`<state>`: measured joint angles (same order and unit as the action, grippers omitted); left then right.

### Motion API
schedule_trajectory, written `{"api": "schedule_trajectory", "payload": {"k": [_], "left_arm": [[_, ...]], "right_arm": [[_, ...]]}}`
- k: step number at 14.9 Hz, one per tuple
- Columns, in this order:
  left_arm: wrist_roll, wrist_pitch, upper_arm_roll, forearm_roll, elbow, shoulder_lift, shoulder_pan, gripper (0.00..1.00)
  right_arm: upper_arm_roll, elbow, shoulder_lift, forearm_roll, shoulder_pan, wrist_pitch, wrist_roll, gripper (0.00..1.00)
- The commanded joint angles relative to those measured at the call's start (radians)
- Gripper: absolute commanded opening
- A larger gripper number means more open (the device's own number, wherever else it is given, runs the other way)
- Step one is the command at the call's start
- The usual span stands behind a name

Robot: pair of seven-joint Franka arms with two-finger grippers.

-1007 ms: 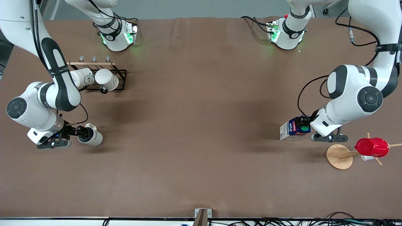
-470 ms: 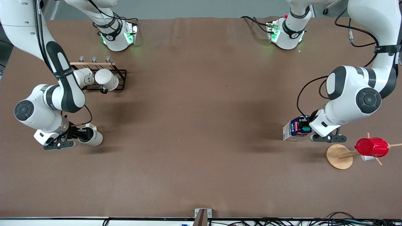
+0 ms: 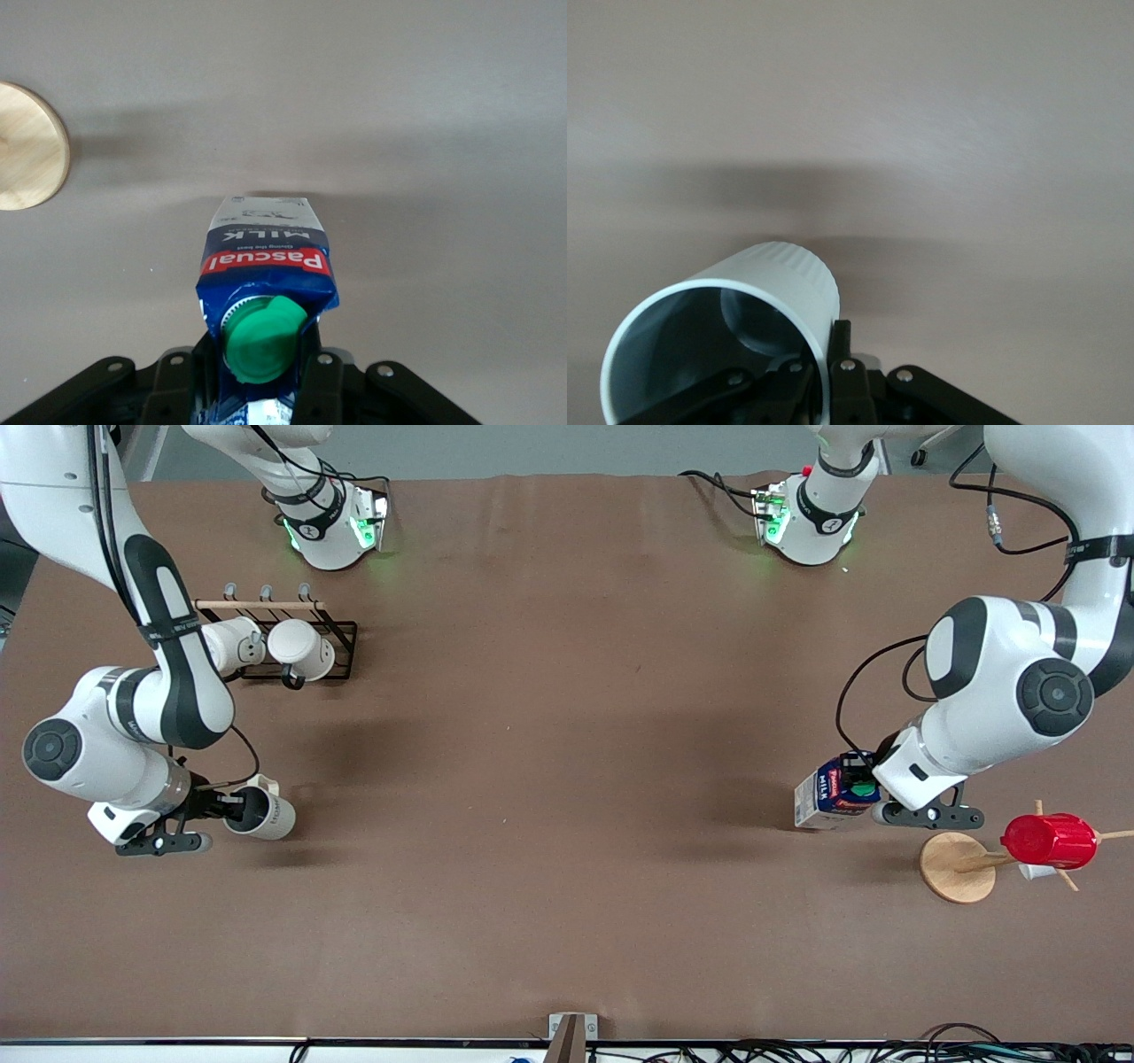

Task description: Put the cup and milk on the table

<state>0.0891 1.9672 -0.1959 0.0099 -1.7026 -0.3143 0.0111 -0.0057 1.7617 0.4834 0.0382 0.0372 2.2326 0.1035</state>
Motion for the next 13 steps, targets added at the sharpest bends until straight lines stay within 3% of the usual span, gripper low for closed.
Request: {"api": "schedule_trajectory", "payload": {"k": [1, 5, 9, 13], "left_arm": [[0.032, -0.094, -0.026, -0.004, 0.076, 0.009, -0.002, 0.19], [0.049, -0.156, -0.042, -0.005, 0.130, 0.012, 0.000, 0.19], [0.049, -0.156, -0.042, -0.007, 0.133, 0.012, 0.000, 0.20], [0.101, -0.156, -0.051, -0.007, 0.141, 0.012, -0.010, 0.20]], "right_arm": [[0.093, -0.135, -0.005, -0.006, -0.025, -0.119, -0.181, 0.00], [0.121, -0.205, 0.016, -0.012, -0.182, -0.125, -0.416, 0.00], [0.121, -0.378, 0.164, -0.032, -0.376, -0.123, -0.710, 0.00], [0.119, -0.525, 0.295, -0.052, -0.511, -0.111, -0.855, 0.00]]}}
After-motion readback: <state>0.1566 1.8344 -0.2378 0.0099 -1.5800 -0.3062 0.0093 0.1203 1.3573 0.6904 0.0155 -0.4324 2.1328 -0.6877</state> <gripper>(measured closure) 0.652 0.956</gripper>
